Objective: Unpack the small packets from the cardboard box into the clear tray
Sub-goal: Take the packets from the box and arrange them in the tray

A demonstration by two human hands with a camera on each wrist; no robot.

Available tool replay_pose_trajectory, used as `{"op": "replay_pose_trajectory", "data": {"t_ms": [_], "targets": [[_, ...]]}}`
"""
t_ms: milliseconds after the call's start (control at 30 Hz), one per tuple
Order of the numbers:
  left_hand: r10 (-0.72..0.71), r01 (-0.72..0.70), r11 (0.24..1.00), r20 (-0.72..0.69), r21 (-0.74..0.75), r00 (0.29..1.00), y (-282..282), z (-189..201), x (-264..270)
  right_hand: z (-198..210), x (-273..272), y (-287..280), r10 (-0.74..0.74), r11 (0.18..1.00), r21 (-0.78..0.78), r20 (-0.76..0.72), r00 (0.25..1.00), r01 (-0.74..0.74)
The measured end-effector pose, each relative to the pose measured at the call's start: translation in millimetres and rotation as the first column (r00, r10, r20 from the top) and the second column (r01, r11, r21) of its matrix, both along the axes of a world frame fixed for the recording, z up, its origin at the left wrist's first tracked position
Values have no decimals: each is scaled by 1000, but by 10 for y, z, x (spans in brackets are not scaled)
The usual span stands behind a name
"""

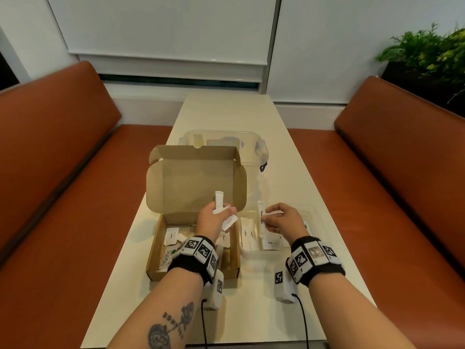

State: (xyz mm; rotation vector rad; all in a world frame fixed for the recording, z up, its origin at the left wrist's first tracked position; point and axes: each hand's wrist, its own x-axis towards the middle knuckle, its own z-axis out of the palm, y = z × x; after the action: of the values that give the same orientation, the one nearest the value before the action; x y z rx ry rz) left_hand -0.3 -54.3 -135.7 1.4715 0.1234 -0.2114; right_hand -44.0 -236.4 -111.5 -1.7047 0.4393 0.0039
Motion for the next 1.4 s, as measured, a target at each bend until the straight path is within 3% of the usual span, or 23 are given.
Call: {"op": "replay_pose_trajectory", "data": {"t_ms": [167,267,600,1133,1300,1400], "targets": [[29,-29,1000,-28,7,999,32,-29,-45,-77,172,170,58,955,-279,-156,986,-100],[24,-24,1000,-31,5,999,54,-6,-55,-143,234,286,83,927,-347,-187,979,-145],[28,-27,1000,-29,16,999,152,-25,-47,-240,268,419,153,889,-387,-253,955,-245],[7,-6,1000,-44,20,999,179,-82,-42,-201,269,391,327,647,-565,-400,856,-511],[-19,22,999,-64,41,998,161,-96,-54,-252,241,360,336,662,-552,-386,859,-507],[-26,30,998,-59,64,998,141,-97,-41,-235,236,359,301,720,-557,-289,909,-415]]}}
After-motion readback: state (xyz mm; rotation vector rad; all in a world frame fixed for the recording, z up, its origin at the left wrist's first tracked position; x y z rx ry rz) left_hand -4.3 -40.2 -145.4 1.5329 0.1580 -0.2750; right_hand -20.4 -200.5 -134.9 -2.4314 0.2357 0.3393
